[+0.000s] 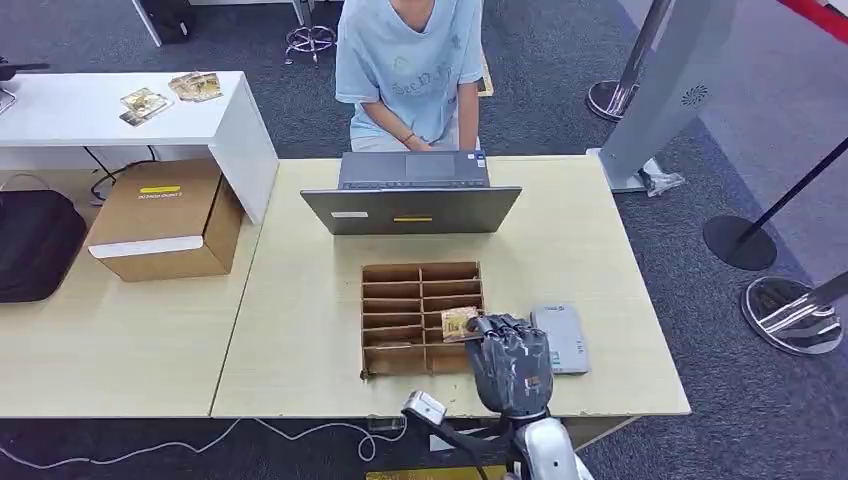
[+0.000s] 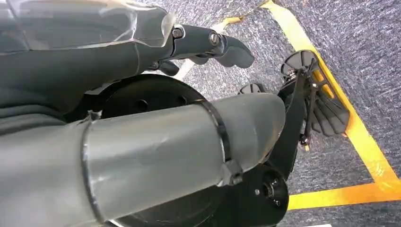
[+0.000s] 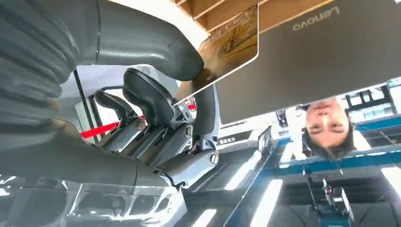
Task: Pass the card to the sensor for recognition and then transmit it.
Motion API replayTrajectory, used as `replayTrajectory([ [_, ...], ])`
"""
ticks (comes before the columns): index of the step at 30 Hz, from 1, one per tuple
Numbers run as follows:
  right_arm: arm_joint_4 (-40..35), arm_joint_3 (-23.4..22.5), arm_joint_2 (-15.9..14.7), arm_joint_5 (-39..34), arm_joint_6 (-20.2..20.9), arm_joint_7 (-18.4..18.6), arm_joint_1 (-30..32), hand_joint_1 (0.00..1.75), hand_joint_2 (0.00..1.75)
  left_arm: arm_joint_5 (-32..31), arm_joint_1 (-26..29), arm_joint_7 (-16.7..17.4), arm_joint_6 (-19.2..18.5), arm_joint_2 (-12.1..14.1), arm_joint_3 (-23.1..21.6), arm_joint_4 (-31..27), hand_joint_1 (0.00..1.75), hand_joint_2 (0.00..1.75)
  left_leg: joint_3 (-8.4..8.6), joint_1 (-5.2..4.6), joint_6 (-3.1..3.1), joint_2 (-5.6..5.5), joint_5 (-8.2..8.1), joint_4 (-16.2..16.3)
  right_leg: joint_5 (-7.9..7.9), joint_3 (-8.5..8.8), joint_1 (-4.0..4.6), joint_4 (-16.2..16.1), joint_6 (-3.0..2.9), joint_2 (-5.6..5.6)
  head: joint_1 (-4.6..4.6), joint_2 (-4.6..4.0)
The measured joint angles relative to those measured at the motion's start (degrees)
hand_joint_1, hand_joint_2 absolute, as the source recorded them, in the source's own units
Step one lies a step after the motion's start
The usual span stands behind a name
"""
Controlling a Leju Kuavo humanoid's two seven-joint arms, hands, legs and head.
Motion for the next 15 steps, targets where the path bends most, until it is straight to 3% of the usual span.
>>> replayTrajectory([
  [11, -4.8, -1.3, 0.3, -1.3, 0.0, -4.4, 1.0, 1.75, 1.75, -0.2, 0.0, 0.0, -0.2, 0.1, 0.0, 0.0, 0.00, 0.00, 0.00, 0.00, 0.00, 0.00, 0.00, 0.0, 0.00, 0.00, 0.00, 0.0, 0.00, 0.00, 0.00, 0.00],
  [15, -9.2, -2.8, 1.5, -2.8, 0.0, -10.0, 1.6, 1.75, 1.75, -0.4, 0.0, -0.3, -0.3, 0.3, 0.0, 0.0, 0.00, 0.00, 0.00, 0.00, 0.00, 0.00, 0.00, 0.0, 0.00, 0.00, 0.00, 0.0, 0.00, 0.00, 0.00, 0.00],
])
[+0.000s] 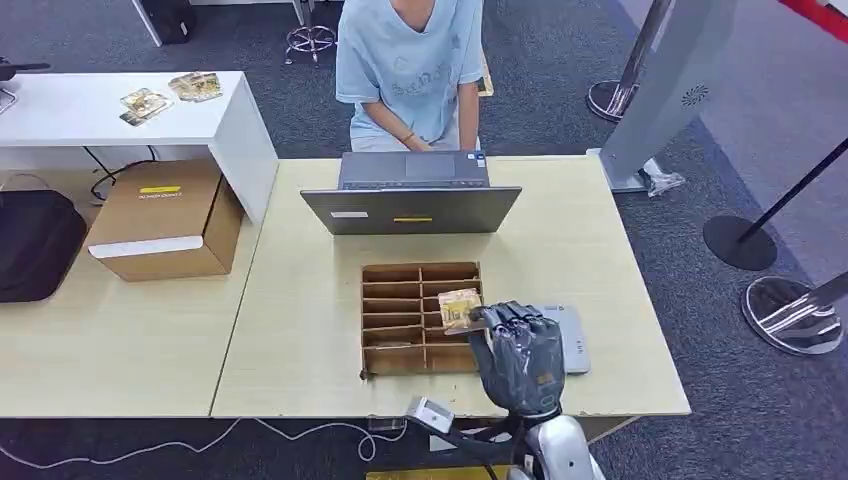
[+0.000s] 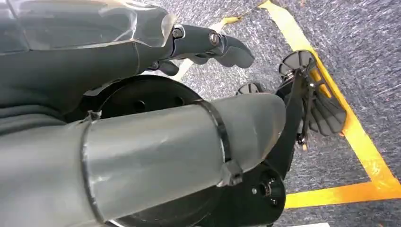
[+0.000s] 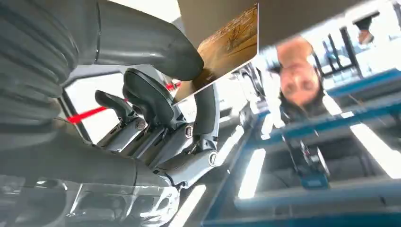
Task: Pass the card to the sensor for recognition and then transmit it.
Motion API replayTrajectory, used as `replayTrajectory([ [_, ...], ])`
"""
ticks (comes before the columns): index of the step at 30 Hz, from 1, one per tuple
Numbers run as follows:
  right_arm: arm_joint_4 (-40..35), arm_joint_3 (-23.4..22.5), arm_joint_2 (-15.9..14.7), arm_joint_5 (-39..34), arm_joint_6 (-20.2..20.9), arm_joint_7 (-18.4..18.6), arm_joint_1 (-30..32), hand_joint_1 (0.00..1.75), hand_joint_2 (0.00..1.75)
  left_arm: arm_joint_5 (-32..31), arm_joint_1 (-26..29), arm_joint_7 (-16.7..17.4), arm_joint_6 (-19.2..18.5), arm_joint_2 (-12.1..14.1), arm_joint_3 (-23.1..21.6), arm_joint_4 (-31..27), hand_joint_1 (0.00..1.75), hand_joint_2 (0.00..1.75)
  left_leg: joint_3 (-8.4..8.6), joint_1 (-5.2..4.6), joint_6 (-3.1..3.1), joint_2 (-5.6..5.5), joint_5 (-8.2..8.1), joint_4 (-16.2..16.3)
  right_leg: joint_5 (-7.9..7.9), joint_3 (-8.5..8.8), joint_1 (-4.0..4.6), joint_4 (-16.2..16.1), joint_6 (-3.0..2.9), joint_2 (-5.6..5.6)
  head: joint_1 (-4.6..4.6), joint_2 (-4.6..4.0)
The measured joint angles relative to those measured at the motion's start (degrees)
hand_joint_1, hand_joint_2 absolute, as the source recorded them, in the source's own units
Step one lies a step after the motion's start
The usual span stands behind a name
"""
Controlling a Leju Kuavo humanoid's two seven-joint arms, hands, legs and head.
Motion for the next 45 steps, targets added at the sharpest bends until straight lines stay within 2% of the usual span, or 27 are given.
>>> replayTrajectory([
  [8, -4.5, -3.2, 3.0, -2.0, 0.0, -9.5, 0.6, 1.75, 1.75, 0.0, 0.0, 0.0, -0.3, 0.2, 0.0, 0.0, 0.00, 0.00, 0.00, 0.00, 0.00, 0.00, 0.00, 0.0, 0.00, 0.00, 0.00, 0.0, 0.00, 0.00, 0.00, 0.00],
  [10, -4.6, -4.0, 3.8, -1.4, 0.0, -10.0, 0.6, 1.75, 1.75, 0.0, 0.0, 0.0, -0.2, 0.2, 0.0, 0.0, 0.00, 0.00, 0.00, 0.00, 0.00, 0.00, 0.00, 0.0, 0.00, 0.01, 0.00, 0.0, 0.00, 0.00, 0.00, 0.00],
  [15, -4.0, -4.3, 4.6, 0.7, 0.0, -7.5, -0.6, 1.75, 1.75, -0.1, 0.0, 0.0, 0.4, 0.2, 0.0, 0.0, 0.00, 0.00, -0.01, 0.00, 0.00, 0.01, 0.00, 0.0, 0.00, 0.02, 0.00, 0.0, 0.00, 0.00, 0.00, 0.00],
  [19, -3.3, -3.8, 4.7, 2.5, 0.0, -4.9, -2.6, 1.75, 1.75, -0.2, 0.0, -1.7, 1.1, 0.1, 0.0, 0.0, 0.00, 0.00, -0.01, 0.00, 0.00, 0.00, 0.00, 0.0, 0.00, 0.02, 0.00, 0.0, 0.00, 0.00, 0.00, 0.00],
  [26, -2.2, -1.0, 4.3, 4.4, 0.0, 1.8, -8.2, 1.75, 1.75, -0.4, 0.3, -2.8, 1.4, -0.3, 0.0, 0.0, 0.00, 0.00, 0.00, 0.00, -0.01, 0.03, 0.01, 0.0, 0.00, 0.01, 0.00, 0.0, 0.00, 0.03, 0.00, 0.00],
  [34, 0.4, 0.1, 3.5, 4.3, 0.0, 4.1, -14.8, 1.75, 1.75, -0.7, 0.3, -2.6, 1.4, -0.3, 0.0, 0.0, 0.00, 0.00, 0.00, 0.00, -0.02, 0.03, 0.02, 0.0, 0.02, 0.01, 0.00, 0.0, -0.02, 0.04, 0.02, 0.00],
  [39, 3.6, 0.3, 3.5, 4.3, 0.0, 4.0, -18.7, 1.75, 1.75, -0.8, 0.2, -2.6, 1.5, -0.3, 0.0, 0.0, 0.00, 0.00, 0.00, 0.00, -0.02, 0.03, 0.02, 0.0, 0.02, 0.01, 0.00, 0.1, -0.02, 0.04, 0.00, 0.00],
  [45, 8.7, 0.7, 3.5, 4.3, 0.0, 5.7, -24.5, 1.75, 1.75, -0.8, 0.1, -2.6, 1.6, 0.1, -0.1, 0.0, 0.00, 0.00, 0.01, 0.00, -0.02, 0.03, 0.03, 0.0, 0.05, 0.01, 0.00, 0.1, -0.07, 0.04, 0.00, 0.00],
])
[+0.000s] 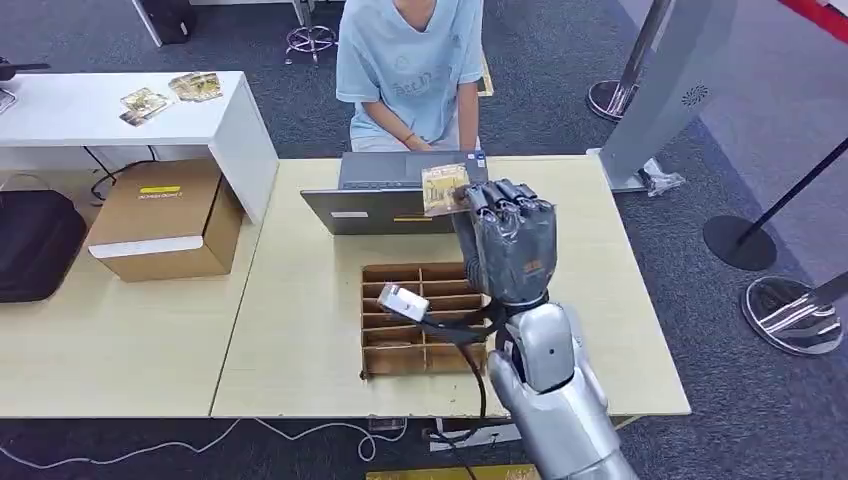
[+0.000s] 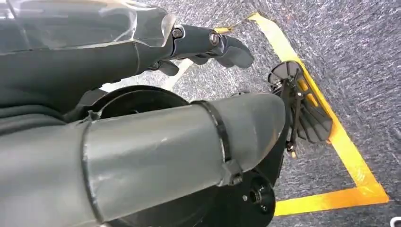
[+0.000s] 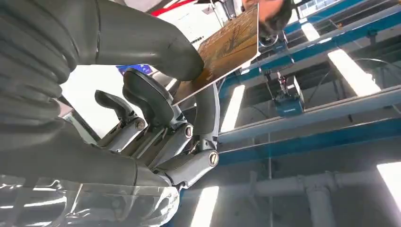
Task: Pass the card to the sensor for recognition and then transmit it.
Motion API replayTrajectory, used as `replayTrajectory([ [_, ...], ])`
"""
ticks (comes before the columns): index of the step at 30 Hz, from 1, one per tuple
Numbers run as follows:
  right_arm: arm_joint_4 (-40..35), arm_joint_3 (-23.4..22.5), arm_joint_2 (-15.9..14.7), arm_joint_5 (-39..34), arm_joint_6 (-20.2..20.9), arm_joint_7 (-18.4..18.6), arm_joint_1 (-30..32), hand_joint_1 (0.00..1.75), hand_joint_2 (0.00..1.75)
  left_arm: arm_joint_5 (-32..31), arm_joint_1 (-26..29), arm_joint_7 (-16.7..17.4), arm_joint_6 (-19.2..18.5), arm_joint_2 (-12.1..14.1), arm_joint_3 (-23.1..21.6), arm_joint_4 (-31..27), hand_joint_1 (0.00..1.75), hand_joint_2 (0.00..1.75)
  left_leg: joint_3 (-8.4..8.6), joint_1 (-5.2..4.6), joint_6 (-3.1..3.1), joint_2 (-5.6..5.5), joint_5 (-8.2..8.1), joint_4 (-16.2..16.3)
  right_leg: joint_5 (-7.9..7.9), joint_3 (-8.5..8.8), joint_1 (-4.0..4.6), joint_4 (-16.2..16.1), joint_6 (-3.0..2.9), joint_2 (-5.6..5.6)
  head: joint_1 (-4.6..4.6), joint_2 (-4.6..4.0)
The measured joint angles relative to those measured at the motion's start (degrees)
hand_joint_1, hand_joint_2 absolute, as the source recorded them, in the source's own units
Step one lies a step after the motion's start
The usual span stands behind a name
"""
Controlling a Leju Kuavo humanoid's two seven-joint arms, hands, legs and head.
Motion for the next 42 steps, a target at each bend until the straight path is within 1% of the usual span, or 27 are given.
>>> replayTrajectory([
  [5, 6.1, 0.2, 0.0, 0.0, 0.0, 2.6, -5.3, 1.75, 1.75, -0.3, -0.1, 0.8, 0.0, 0.3, -0.2, 0.0, 0.00, 0.00, 0.01, 0.00, 0.01, 0.00, 0.02, 0.0, 0.02, 0.00, 0.00, 0.0, -0.02, 0.00, 0.00, 0.00],
  [10, 12.2, 0.4, 0.0, 0.0, 0.0, 3.7, -9.8, 1.75, 1.75, -0.5, -0.1, 1.0, -0.2, 0.7, -0.9, 0.0, 0.00, 0.00, 0.01, 0.00, -0.02, 0.00, 0.04, 0.0, 0.05, 0.00, 0.00, 0.0, -0.04, 0.00, 0.00, 0.00],
  [16, 20.1, 0.5, 0.0, 0.0, 0.0, 5.9, -15.8, 1.75, 1.75, -0.7, -0.2, 1.4, 0.0, 1.0, -0.9, 0.0, 0.00, 0.00, 0.01, 0.00, -0.01, 0.00, 0.08, 0.0, 0.05, 0.00, 0.00, 0.0, -0.05, 0.00, 0.00, 0.00],
  [22, 30.8, 3.0, -0.2, 0.0, 0.1, 11.7, -23.4, 1.75, 1.75, -0.9, -0.3, 2.0, 0.5, 1.3, -1.0, 0.0, 0.00, 0.00, 0.02, 0.00, -0.06, 0.01, 0.11, 0.0, 0.08, -0.02, 0.00, 0.0, -0.05, 0.01, 0.00, 0.00],
  [26, 36.6, 4.7, -0.6, 0.0, 0.3, 13.8, -27.1, 1.75, 1.75, -0.9, -0.3, 2.0, 0.7, 1.4, -1.0, 0.0, 0.00, 0.00, 0.01, 0.00, -0.07, 0.00, 0.12, 0.0, 0.09, -0.02, 0.00, 0.0, -0.04, 0.00, 0.00, 0.00],
  [29, 39.4, 5.5, -0.7, 0.0, 0.8, 14.6, -29.4, 1.75, 1.75, -0.9, -0.3, 2.0, 1.0, 1.4, -1.0, 0.0, 0.00, 0.00, 0.01, 0.00, -0.07, 0.00, 0.11, 0.0, 0.09, -0.02, 0.00, 0.0, -0.04, 0.00, 0.02, 0.00],
  [34, 45.1, 6.9, -1.1, 0.0, 3.4, 15.6, -33.1, 1.75, 1.75, -0.5, -0.5, 2.0, 1.1, 1.6, -1.0, 0.0, 0.00, 0.00, 0.01, 0.00, -0.07, 0.00, 0.12, 0.0, 0.09, -0.03, 0.00, 0.0, -0.04, 0.00, 0.02, 0.00],
  [42, 50.1, 7.0, -1.5, -0.7, 4.1, 15.7, -36.1, 1.75, 1.75, 0.1, -0.9, 2.1, 1.1, 1.6, -1.0, 0.0, 0.00, 0.00, 0.02, 0.00, -0.07, 0.00, 0.12, 0.0, 0.10, -0.03, 0.00, 0.0, -0.04, 0.01, 0.00, 0.00],
])
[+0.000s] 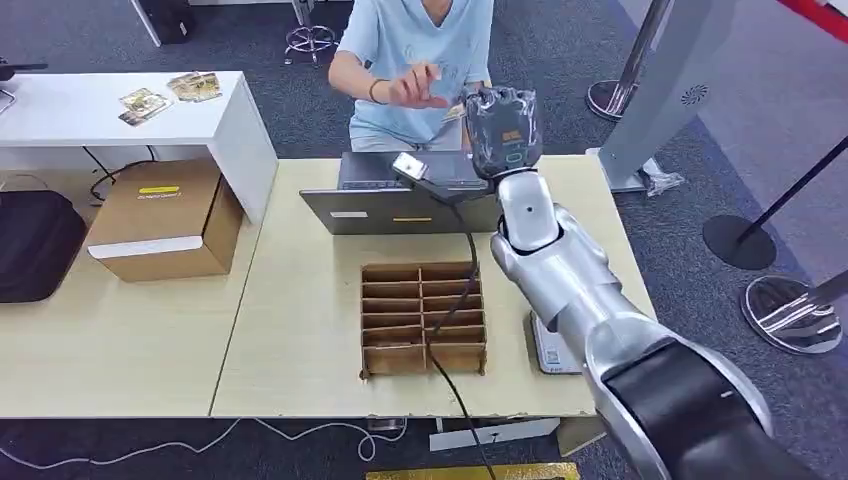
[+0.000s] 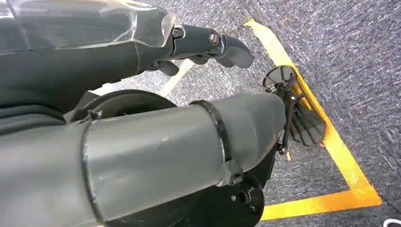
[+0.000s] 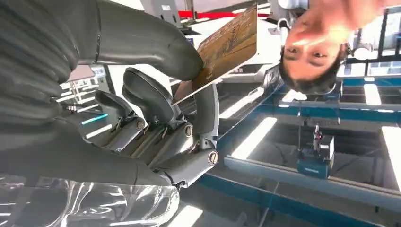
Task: Pass the card to the sensor for recognition and then transmit it.
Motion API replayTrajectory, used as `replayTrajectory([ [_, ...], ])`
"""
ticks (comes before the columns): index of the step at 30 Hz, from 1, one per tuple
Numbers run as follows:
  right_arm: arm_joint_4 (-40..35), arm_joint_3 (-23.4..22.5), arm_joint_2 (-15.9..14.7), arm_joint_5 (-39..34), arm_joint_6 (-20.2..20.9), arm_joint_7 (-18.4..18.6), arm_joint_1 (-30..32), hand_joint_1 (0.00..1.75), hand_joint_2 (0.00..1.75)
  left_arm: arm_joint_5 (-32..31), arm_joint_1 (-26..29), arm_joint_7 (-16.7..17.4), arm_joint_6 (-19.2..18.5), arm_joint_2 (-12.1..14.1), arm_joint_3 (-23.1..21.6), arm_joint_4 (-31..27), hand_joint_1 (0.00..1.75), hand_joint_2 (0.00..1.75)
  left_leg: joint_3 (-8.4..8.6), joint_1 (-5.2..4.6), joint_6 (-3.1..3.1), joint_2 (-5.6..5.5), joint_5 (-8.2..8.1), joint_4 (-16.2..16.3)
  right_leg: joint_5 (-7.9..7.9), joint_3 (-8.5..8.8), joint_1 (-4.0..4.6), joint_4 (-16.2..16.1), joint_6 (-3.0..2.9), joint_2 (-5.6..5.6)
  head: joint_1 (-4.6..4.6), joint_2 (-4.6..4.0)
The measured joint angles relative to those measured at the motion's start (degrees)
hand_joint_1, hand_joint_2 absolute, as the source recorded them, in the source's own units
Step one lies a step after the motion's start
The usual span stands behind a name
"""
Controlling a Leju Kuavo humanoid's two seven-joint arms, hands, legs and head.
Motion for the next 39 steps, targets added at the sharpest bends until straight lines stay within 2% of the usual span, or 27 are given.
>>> replayTrajectory([
  [15, 2.6, -3.3, 0.0, -0.9, -1.0, -2.3, -0.4, 1.75, 1.75, 0.3, -0.2, 0.0, -0.2, 0.0, 0.0, 0.0, 0.00, 0.00, -0.01, 0.00, 0.00, 0.00, 0.00, 0.0, 0.00, 0.00, 0.00, 0.0, 0.00, -0.01, 0.00, 0.00],
  [16, 2.6, -3.4, 0.0, -0.9, -1.0, -2.4, -0.4, 1.06, 1.75, 0.1, -0.2, 0.0, -0.3, 0.0, 0.0, 0.0, 0.00, 0.00, -0.01, 0.00, 0.00, 0.00, 0.00, 0.0, 0.00, 0.00, 0.00, 0.0, 0.00, -0.01, 0.00, 0.00],
  [17, 2.7, -3.5, 0.0, -0.9, -1.0, -2.5, -0.4, 1.06, 1.75, 0.1, -0.2, 0.2, -0.5, 0.0, 0.0, 0.0, 0.00, 0.00, -0.01, 0.00, 0.00, 0.00, 0.00, 0.0, 0.00, 0.00, 0.00, 0.0, 0.00, 0.00, 0.00, 0.00],
  [18, 2.7, -3.6, 0.0, -0.9, -1.1, -2.6, -0.4, 0.00, 1.75, 0.0, -0.2, 0.5, -0.7, 0.0, 0.0, 0.0, 0.00, 0.00, -0.01, 0.00, 0.00, 0.00, 0.00, 0.0, 0.00, 0.01, 0.00, 0.0, 0.00, -0.01, 0.00, 0.00],
  [30, 2.9, -4.6, 0.0, 0.3, -1.8, -2.7, -0.3, 0.00, 1.75, 0.1, -0.2, 1.0, -0.9, 0.0, 0.0, 0.0, 0.00, 0.00, -0.01, 0.00, 0.00, 0.00, 0.00, 0.0, 0.00, 0.00, 0.00, 0.0, 0.00, -0.01, 0.00, 0.00],
  [39, 2.9, -2.8, -1.2, 0.7, -2.4, 1.2, 0.1, 0.00, 1.75, 0.4, -0.2, 1.2, -1.3, 0.0, 0.0, 0.0, 0.00, 0.00, 0.00, 0.00, 0.00, 0.00, 0.00, 0.0, 0.00, 0.00, 0.00, 0.0, 0.00, -0.01, 0.00, 0.00],
])
